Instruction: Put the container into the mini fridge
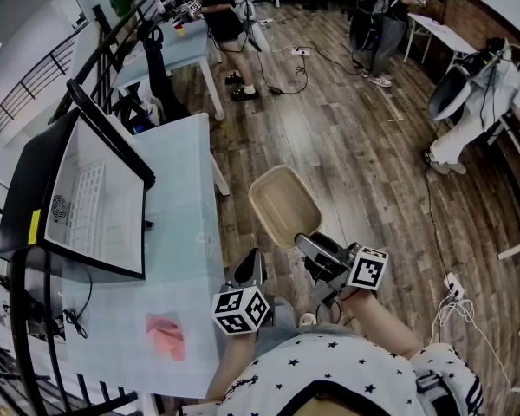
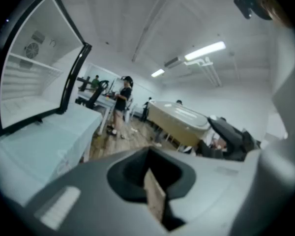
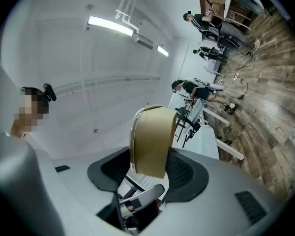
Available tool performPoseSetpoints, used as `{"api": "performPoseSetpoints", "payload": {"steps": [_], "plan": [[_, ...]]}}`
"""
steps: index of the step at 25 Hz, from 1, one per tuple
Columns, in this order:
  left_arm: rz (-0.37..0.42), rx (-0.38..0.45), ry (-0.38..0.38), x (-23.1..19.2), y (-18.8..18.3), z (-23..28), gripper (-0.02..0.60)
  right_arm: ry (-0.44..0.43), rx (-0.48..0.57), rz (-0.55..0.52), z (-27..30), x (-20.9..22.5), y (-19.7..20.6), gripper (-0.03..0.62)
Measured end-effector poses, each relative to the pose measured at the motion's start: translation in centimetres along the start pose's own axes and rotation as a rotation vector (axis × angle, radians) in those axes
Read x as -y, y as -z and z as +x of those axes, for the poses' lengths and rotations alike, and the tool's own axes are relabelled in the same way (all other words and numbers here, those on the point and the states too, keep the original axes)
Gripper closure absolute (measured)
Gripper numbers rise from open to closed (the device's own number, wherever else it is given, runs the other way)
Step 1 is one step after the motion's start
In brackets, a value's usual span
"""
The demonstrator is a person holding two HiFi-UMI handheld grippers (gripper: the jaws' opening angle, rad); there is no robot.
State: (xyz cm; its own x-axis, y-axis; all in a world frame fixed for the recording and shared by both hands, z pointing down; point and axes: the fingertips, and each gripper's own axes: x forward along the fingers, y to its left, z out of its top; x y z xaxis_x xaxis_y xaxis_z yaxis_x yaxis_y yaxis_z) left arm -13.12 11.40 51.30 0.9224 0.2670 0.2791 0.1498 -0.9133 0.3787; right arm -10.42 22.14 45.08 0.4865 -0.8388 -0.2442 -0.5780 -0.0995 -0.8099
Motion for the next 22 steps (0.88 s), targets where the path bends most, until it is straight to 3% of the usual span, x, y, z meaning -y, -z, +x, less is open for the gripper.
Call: {"api": "performPoseSetpoints", "payload": {"steps": [13,22], "plan": [[0.001,-0.013,0.019,3.7,2.8,-3.0,0.575,-0.010,0.015,-0.020,-4.8,-2.4,0.8,0.367],[-0.011,0.014,0.008,4.0,3.0,-3.3,0.575,-0.015,0.008,-0.026,-5.3,-2.5,1.1,0.367]]}}
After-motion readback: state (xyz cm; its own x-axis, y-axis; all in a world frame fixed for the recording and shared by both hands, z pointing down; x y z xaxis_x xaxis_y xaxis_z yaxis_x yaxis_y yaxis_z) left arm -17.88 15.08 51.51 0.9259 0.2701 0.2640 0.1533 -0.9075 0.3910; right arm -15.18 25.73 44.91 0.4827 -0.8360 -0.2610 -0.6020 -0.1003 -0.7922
